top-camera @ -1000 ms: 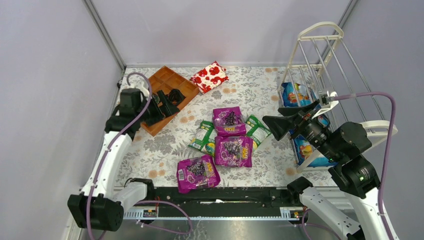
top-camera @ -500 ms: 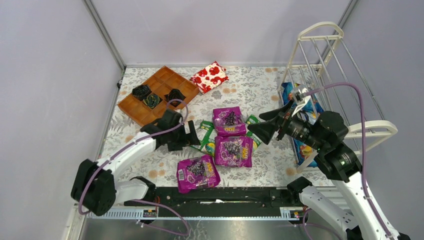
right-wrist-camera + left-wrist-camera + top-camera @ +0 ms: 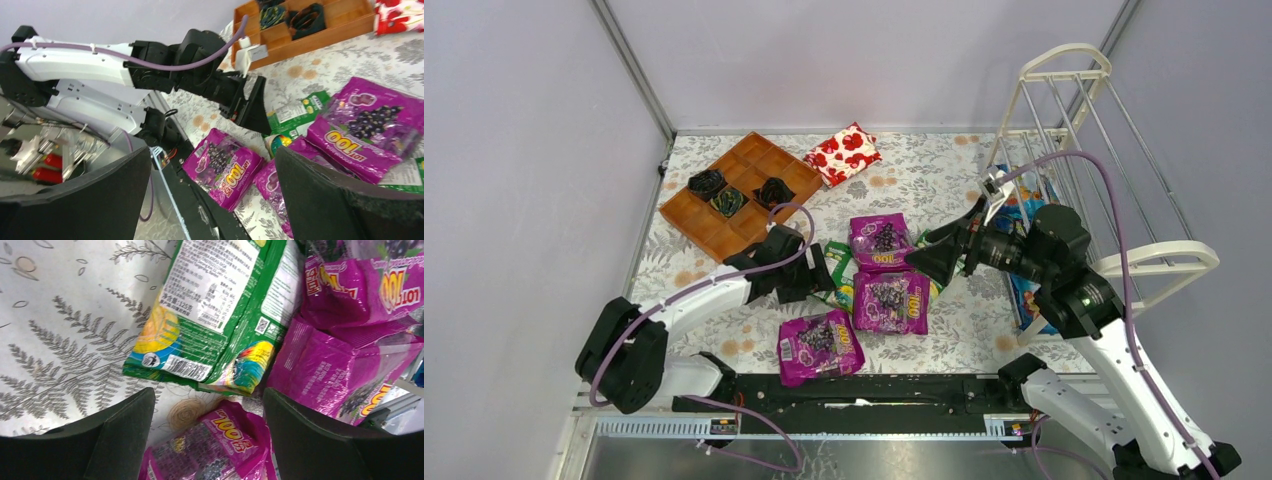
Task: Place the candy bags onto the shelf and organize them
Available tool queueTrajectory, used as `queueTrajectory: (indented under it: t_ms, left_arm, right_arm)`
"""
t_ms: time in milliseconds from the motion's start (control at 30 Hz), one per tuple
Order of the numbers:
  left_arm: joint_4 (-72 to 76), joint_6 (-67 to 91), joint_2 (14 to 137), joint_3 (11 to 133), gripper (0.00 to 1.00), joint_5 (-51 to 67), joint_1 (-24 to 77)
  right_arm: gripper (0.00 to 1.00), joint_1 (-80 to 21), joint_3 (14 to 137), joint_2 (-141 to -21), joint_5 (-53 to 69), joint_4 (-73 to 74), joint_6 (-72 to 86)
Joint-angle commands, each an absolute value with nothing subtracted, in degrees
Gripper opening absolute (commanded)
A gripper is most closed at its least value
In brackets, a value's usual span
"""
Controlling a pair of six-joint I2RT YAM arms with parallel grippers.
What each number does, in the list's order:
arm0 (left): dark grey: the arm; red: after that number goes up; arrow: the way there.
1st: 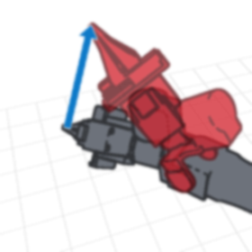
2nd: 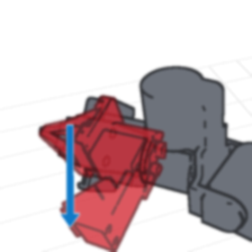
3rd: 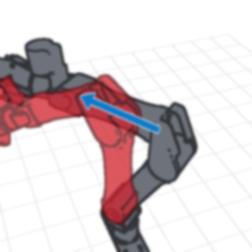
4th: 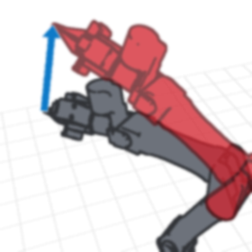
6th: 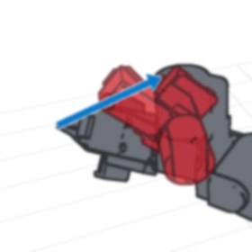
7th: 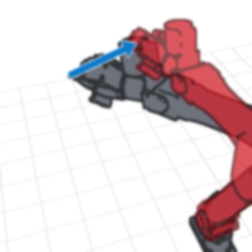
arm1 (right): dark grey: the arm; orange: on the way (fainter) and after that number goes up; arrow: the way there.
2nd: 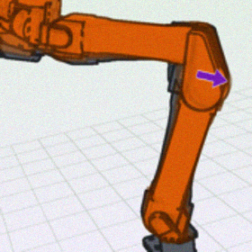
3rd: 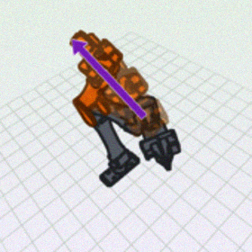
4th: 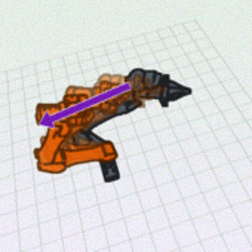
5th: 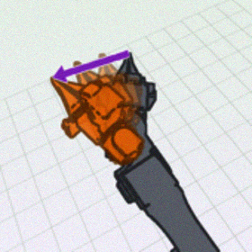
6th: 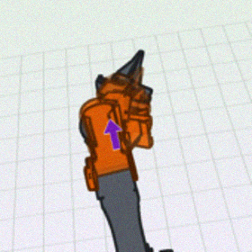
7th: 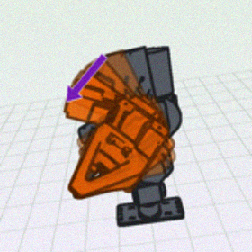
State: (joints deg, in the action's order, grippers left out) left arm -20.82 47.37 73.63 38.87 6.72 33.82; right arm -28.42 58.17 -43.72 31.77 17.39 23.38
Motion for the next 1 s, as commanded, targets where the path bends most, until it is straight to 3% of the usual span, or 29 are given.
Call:
queueTrajectory:
  t_ms: [0, 200, 467, 800, 900, 967]
  left_arm:
    - [-16.11, 47.98, 73.95, 39.44, 0.84, 8.58, 34.19]
    - [-26.33, 45.41, 67.80, 40.21, 0.99, 6.78, 34.41]
    - [-43.51, 53.27, 48.97, 38.24, 0.99, 3.49, 34.54]
    - [-44.36, 57.90, 45.87, 29.37, 0.98, 10.70, 34.69]
    - [-44.22, 58.15, 45.88, 28.80, 0.91, 9.44, 34.88]
    - [-43.01, 58.11, 45.34, 28.23, 0.88, 9.86, 34.89]
  right_arm:
    - [1.00, -28.37, 58.07, -47.28, 39.25, 17.16, 23.31]
    - [1.00, -33.81, 58.39, -54.64, 35.82, 21.52, 22.12]
    - [1.00, -44.96, 55.38, -65.58, 26.12, 19.98, 25.89]
    - [1.00, -49.94, 50.34, -78.12, 26.57, 12.90, 31.39]
    - [1.00, -50.90, 48.52, -80.26, 28.65, 9.96, 31.75]
    - [0.94, -51.51, 47.62, -81.88, 29.87, 8.28, 32.09]
